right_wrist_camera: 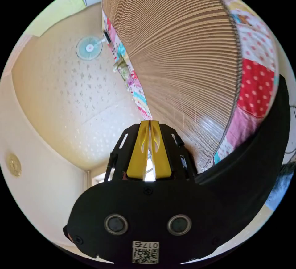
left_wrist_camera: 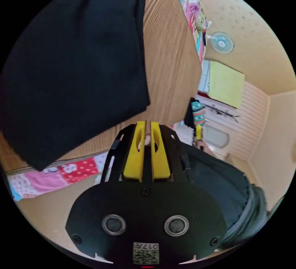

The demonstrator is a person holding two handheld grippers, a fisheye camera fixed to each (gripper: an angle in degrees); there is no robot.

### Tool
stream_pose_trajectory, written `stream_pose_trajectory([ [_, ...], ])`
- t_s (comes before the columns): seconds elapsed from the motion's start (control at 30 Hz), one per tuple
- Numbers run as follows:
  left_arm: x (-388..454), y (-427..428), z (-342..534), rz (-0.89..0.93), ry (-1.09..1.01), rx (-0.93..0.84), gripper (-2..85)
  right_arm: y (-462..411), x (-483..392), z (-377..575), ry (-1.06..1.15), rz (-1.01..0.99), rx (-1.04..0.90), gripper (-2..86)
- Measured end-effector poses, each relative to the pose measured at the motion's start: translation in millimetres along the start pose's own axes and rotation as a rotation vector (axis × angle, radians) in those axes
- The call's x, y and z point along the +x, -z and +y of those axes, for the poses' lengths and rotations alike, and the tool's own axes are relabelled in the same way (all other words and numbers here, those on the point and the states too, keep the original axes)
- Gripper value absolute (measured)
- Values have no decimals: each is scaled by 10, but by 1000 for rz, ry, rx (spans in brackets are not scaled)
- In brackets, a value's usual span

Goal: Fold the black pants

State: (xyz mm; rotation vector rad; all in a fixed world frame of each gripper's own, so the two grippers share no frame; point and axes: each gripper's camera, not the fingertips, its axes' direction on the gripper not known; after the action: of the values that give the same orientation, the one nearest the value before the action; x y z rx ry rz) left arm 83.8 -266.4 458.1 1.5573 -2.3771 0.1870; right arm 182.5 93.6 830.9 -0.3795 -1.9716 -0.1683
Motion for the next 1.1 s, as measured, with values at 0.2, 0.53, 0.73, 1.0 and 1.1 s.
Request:
stream_pose_trajectory([
  [0.2,-1023,1006,912,-126,408,485,130,-244,-138,-54,37,83,-122,4],
  [0.53,-1101,83,660,388,378,395,48,-143,36,-13,-60,31,-91,4],
  [0.73,67,-818,49,337,-56,-145,50,-542,3,-33,-60,75,-239,5],
  [1.0,-786,-1126,614,493,573,160,175,-933,-84,58,-2,124,-381,5],
  [1.1,-1201,-1243,1070,581,873,331,189,-955,-1,155,-22,153,-392,5],
])
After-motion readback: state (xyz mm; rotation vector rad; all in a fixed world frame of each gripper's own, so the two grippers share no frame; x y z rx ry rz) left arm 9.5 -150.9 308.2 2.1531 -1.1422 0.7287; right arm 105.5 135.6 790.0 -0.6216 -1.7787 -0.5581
